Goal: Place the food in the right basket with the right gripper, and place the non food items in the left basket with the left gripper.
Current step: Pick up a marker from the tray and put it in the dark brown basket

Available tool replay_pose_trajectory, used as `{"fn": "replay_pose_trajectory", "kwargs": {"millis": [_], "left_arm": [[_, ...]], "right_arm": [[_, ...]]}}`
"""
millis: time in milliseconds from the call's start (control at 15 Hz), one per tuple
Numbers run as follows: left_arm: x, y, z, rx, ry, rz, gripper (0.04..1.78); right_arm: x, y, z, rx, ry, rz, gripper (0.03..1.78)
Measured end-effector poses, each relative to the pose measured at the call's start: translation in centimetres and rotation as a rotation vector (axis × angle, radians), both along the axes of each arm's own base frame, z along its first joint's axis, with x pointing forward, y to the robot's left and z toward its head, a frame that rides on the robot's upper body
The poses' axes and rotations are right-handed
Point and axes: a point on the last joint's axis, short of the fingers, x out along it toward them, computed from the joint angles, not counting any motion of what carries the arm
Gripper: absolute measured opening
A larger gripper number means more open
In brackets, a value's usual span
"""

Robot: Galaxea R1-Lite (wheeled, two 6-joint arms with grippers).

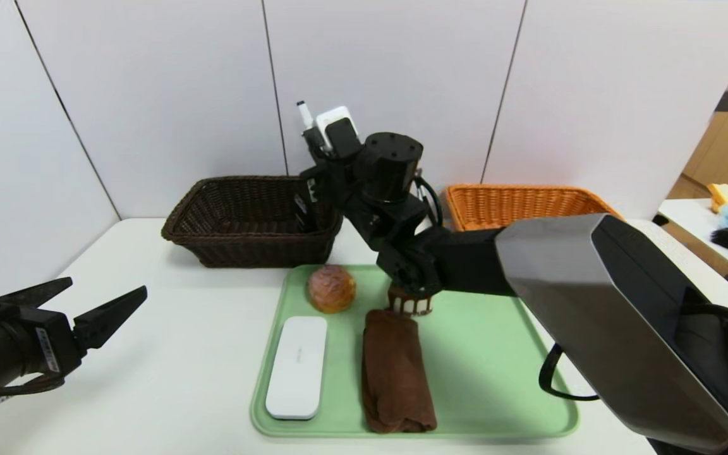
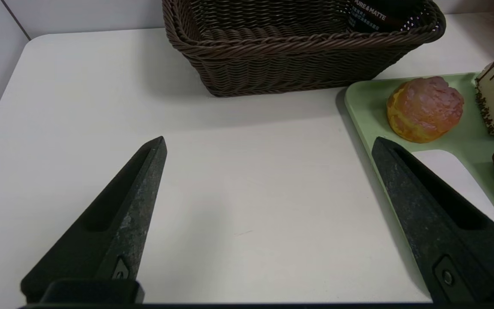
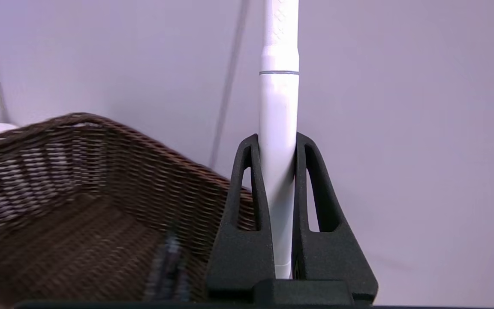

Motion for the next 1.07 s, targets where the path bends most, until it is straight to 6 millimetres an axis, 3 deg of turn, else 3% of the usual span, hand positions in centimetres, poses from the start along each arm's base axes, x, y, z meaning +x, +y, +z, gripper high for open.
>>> {"fn": "replay_pose_trajectory", "kwargs": {"millis": [800,867,1067], "left_arm": [[0.1,0.0,-0.2,-0.002,0.011,-0.001,1.69],[0.1,0.0,-0.2,-0.001,0.011,-0.001,1.69],[0.1,0.0,-0.2,-0.002,0.011,-0.001,1.69]], "right_arm": [[-0.7,1.8,-1.6,-0.026,0.010,0.055,0.17],[-0.7,1.8,-1.6,-0.028,0.009,0.056,0.25],[-0.6,1.8,-1.8,-0.034,-0.011,0.050,0.71]]}}
